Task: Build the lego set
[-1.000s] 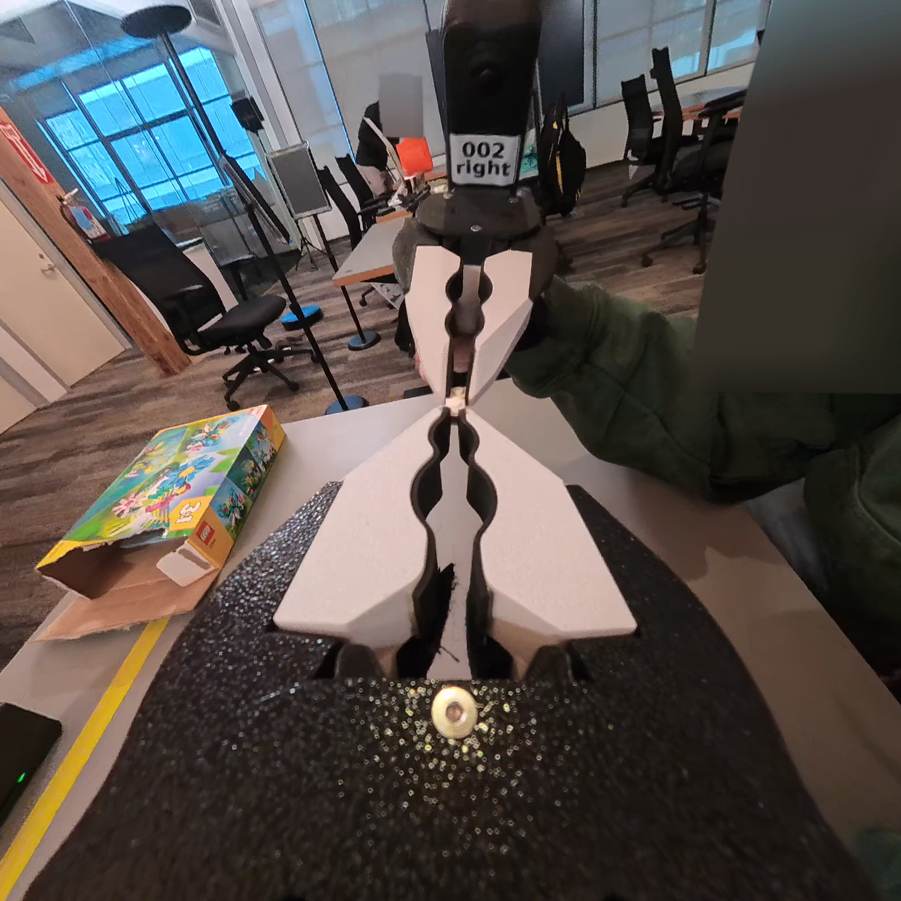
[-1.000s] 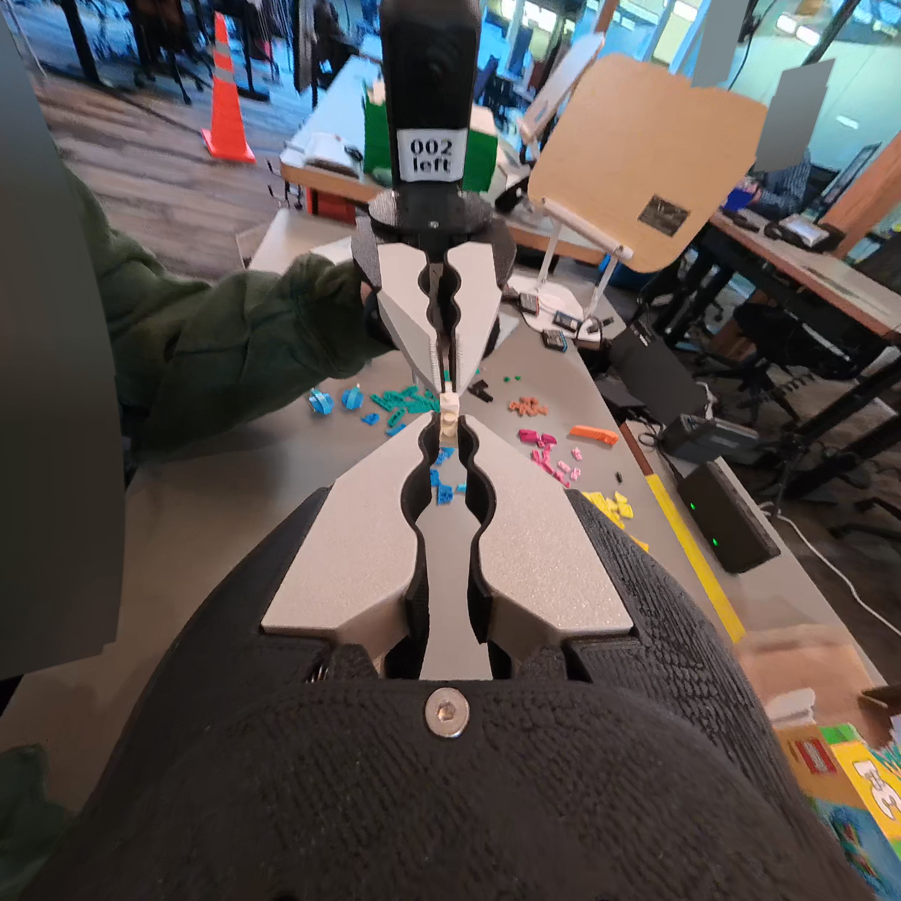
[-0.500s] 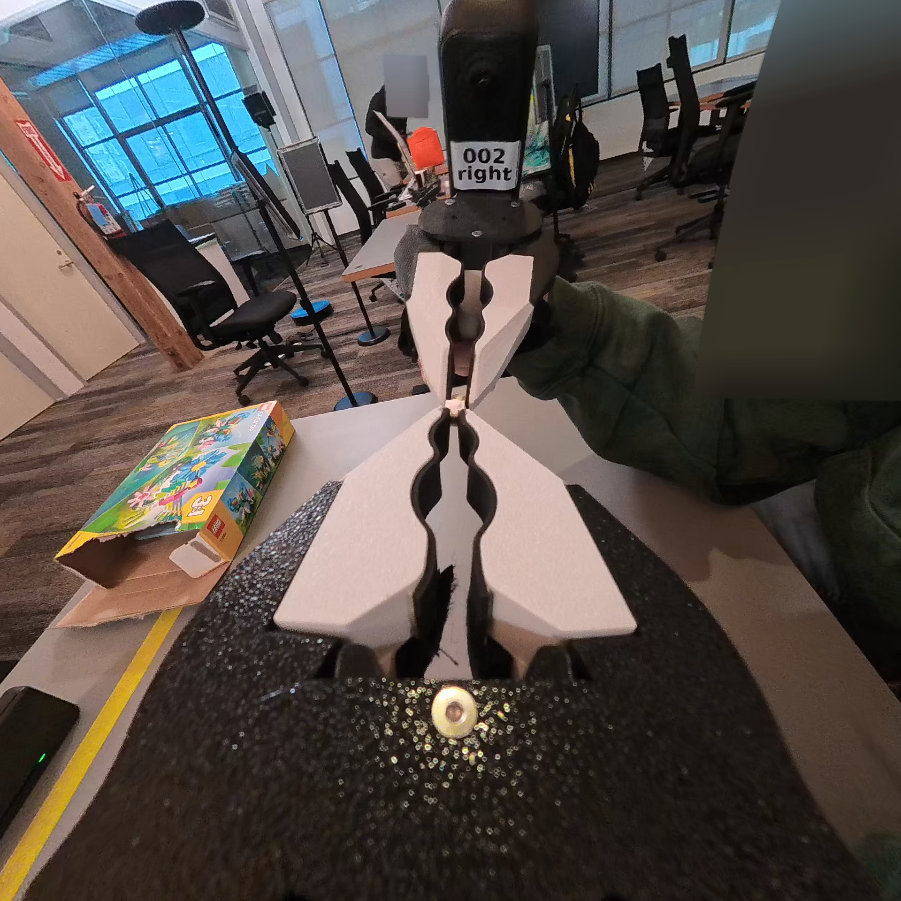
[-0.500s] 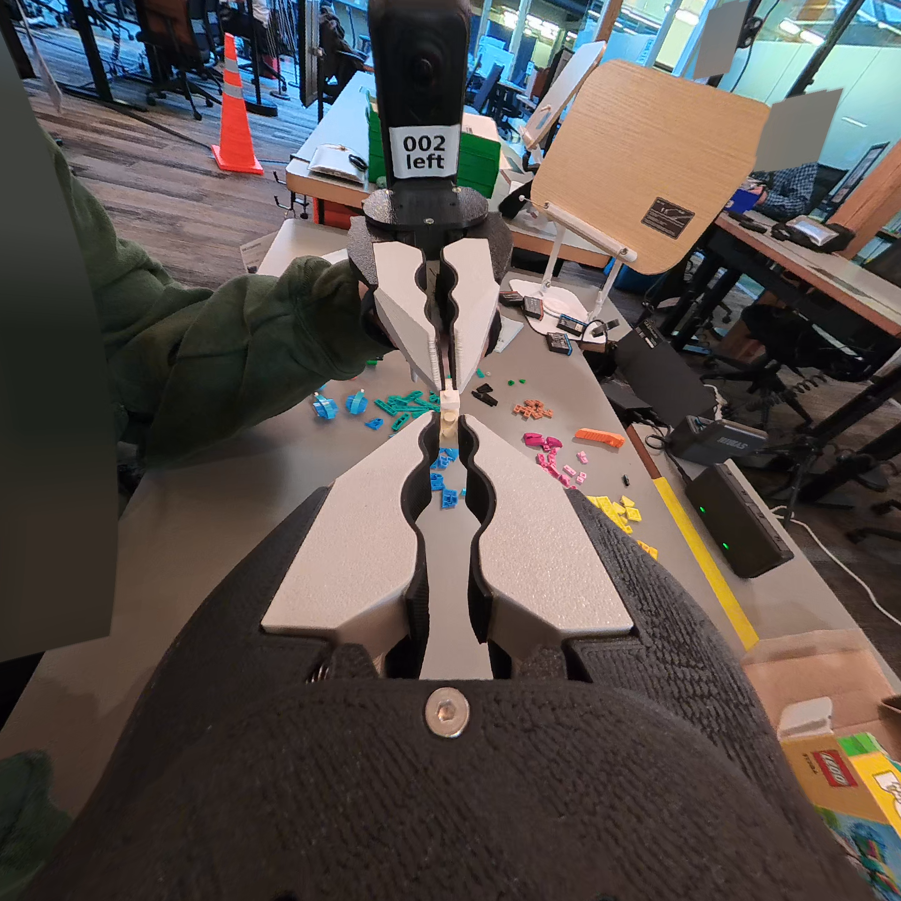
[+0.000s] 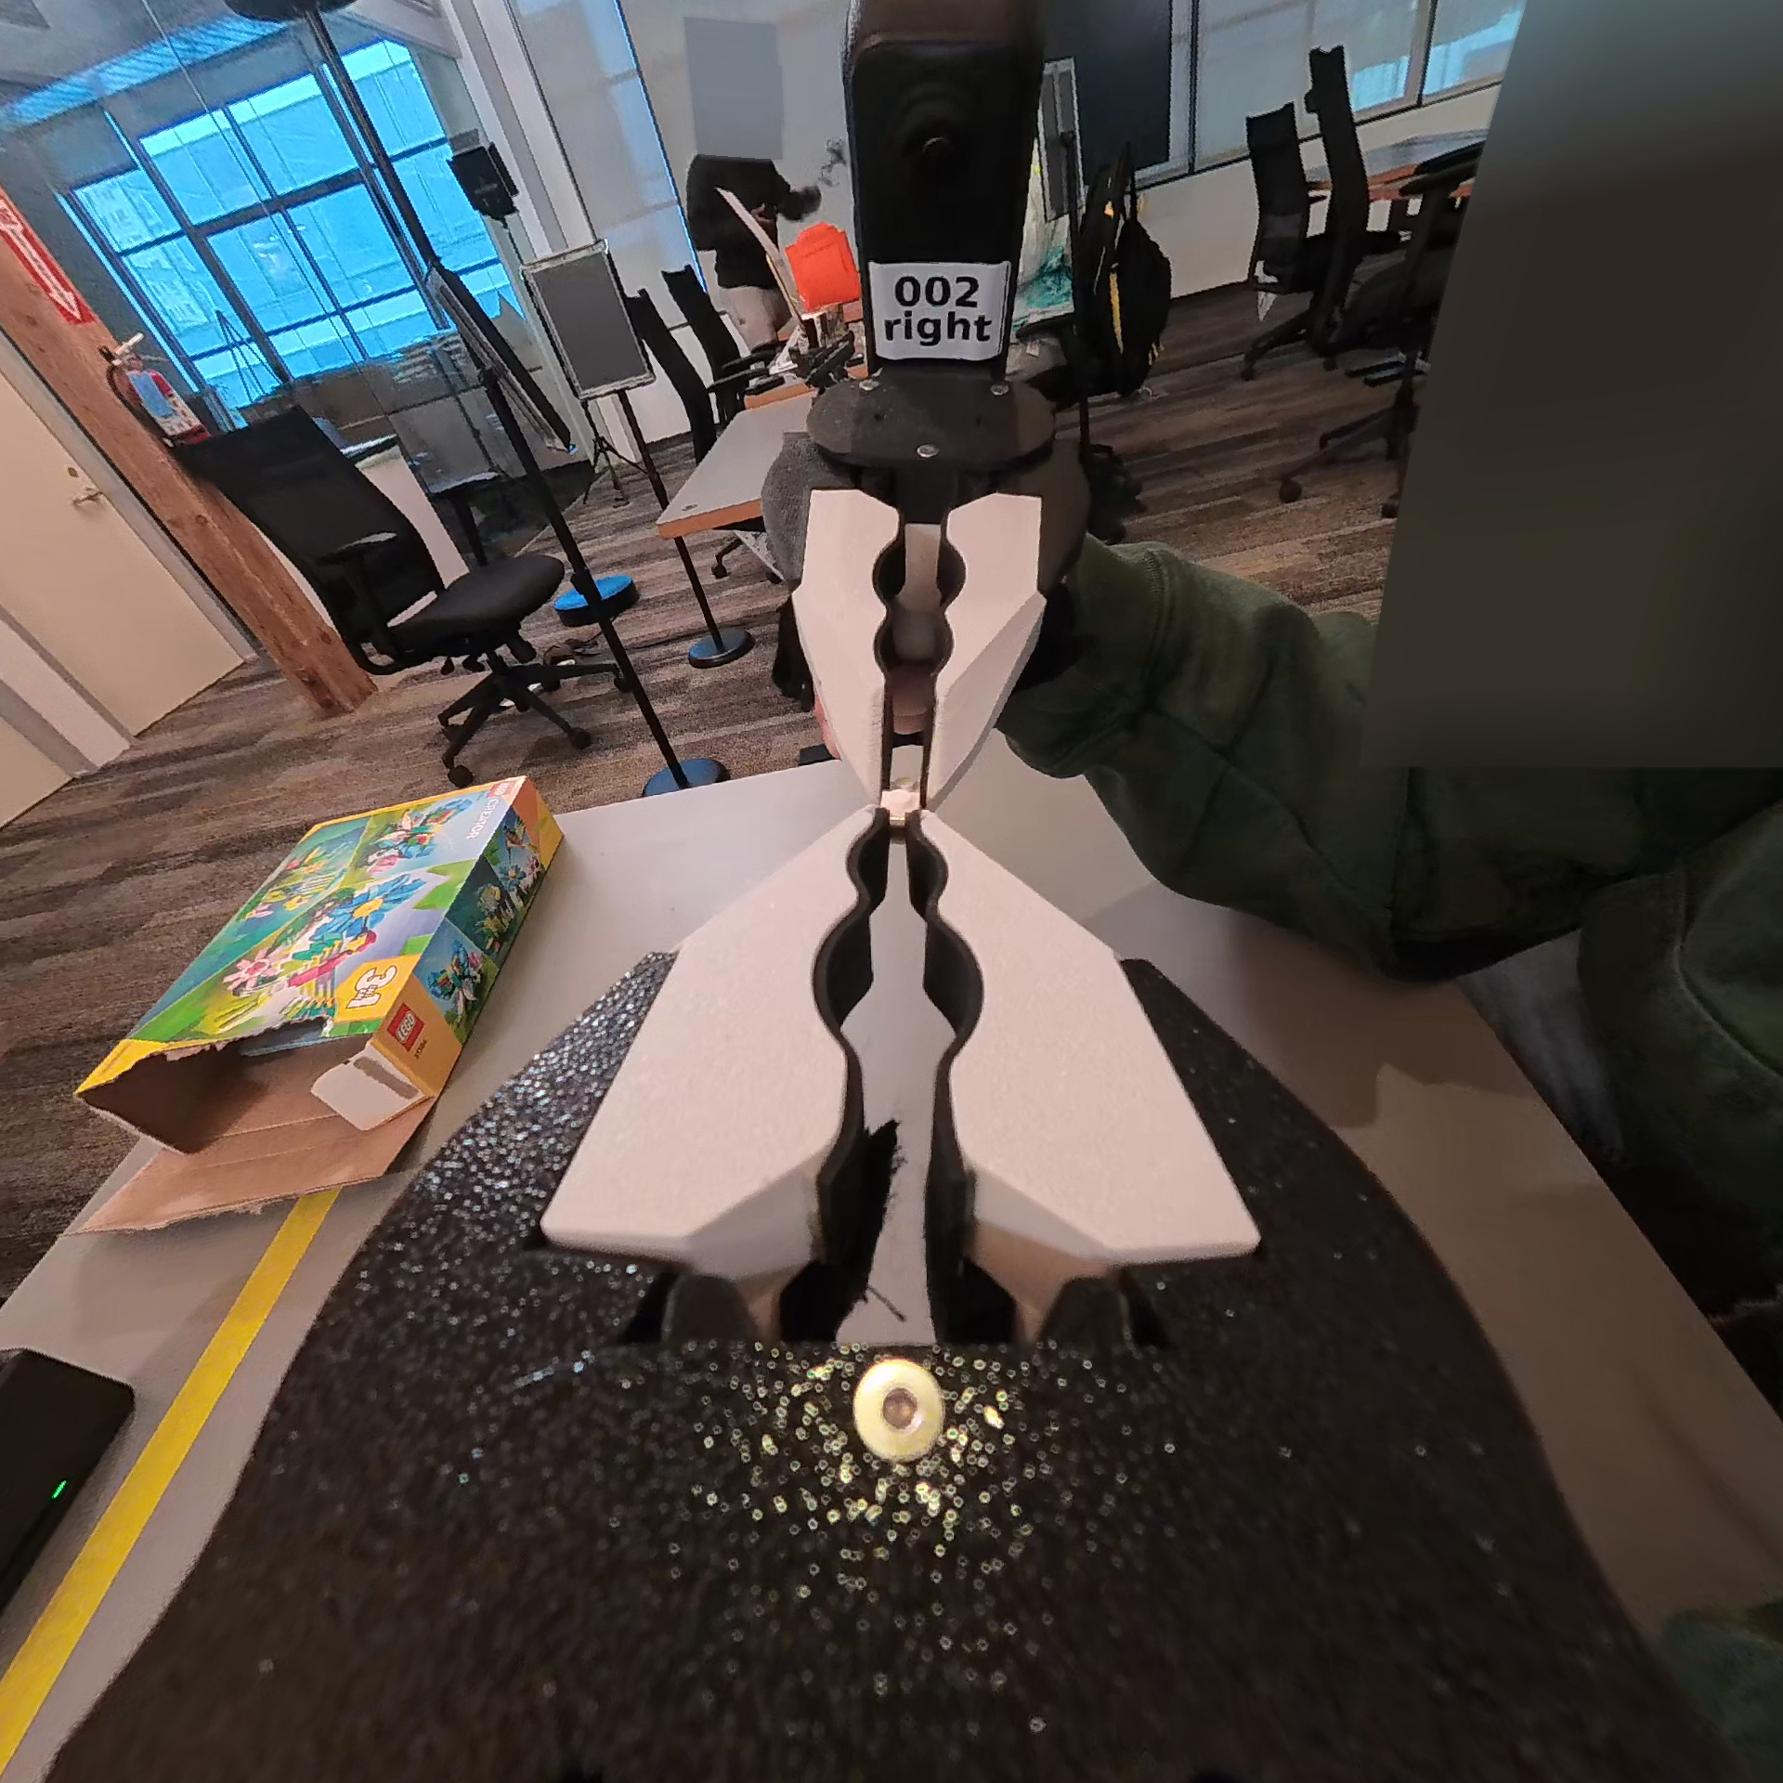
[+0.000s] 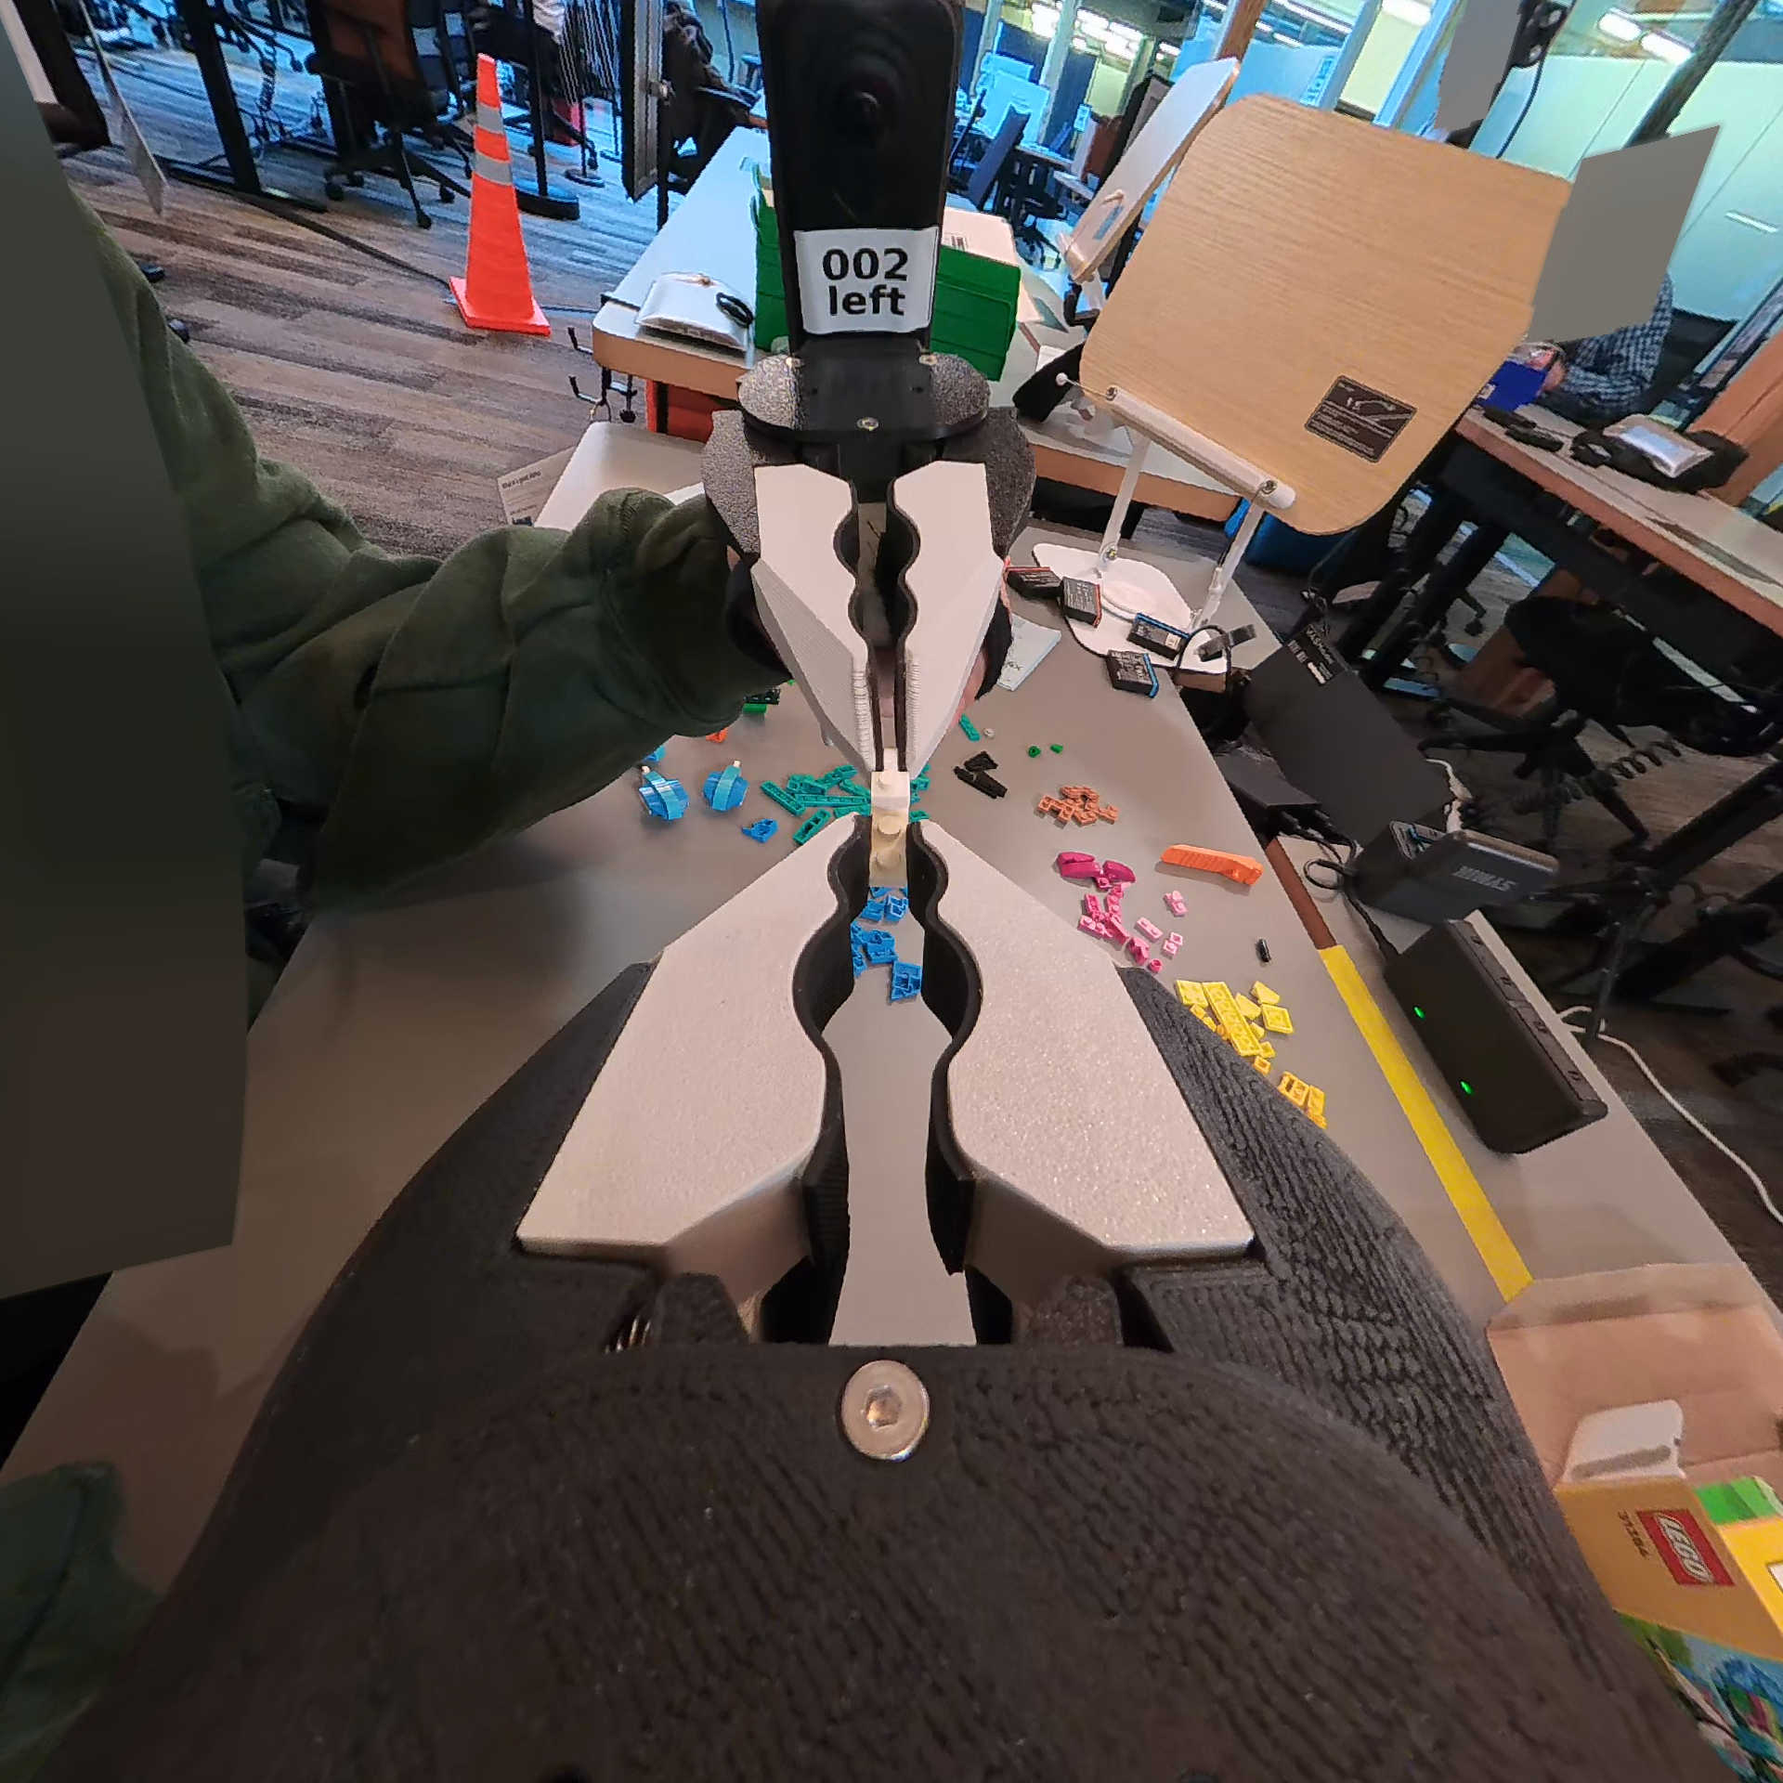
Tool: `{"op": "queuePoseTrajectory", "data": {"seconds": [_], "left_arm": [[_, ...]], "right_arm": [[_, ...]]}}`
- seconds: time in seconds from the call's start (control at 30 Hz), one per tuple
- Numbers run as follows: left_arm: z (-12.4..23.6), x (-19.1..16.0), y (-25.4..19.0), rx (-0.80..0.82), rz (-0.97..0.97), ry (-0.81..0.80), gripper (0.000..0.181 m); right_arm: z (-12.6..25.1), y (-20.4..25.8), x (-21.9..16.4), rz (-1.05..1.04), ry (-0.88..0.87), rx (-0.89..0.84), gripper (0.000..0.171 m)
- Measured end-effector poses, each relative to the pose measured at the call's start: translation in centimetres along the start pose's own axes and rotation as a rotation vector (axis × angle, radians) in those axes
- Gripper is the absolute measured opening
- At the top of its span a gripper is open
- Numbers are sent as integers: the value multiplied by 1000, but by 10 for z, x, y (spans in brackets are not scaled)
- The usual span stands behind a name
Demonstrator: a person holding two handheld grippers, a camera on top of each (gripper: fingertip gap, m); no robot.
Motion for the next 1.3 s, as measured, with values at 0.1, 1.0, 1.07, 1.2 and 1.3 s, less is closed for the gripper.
{"op": "queuePoseTrajectory", "data": {"seconds": [0.1, 1.0, 1.07, 1.2, 1.3], "left_arm": [[0, -1, 0, -6, 14, 0, 1], [5, 8, -4, 77, -109, -38, 43], [1, 10, -10, 172, -310, 3, 60], [-15, 9, -16, 379, -677, 150, 64], [-24, 7, -19, 483, -890, 202, 61]], "right_arm": [[0, 0, 0, 0, 1, 3, 5], [2, -3, -4, -24, 15, -5, 5], [5, -5, -5, -43, 25, -20, 5], [11, -9, -8, -84, 52, -66, 5], [16, -11, -9, -104, 63, -88, 5]]}}
Point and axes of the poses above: each gripper's, where its closed fingertips meet, z back along the fingers, x out of its top, y = z × x across the jaws, the point moved 7 cm from there along z, back along the fingers, and after that the axes turned 4 degrees about y, right-handed, at the moved point
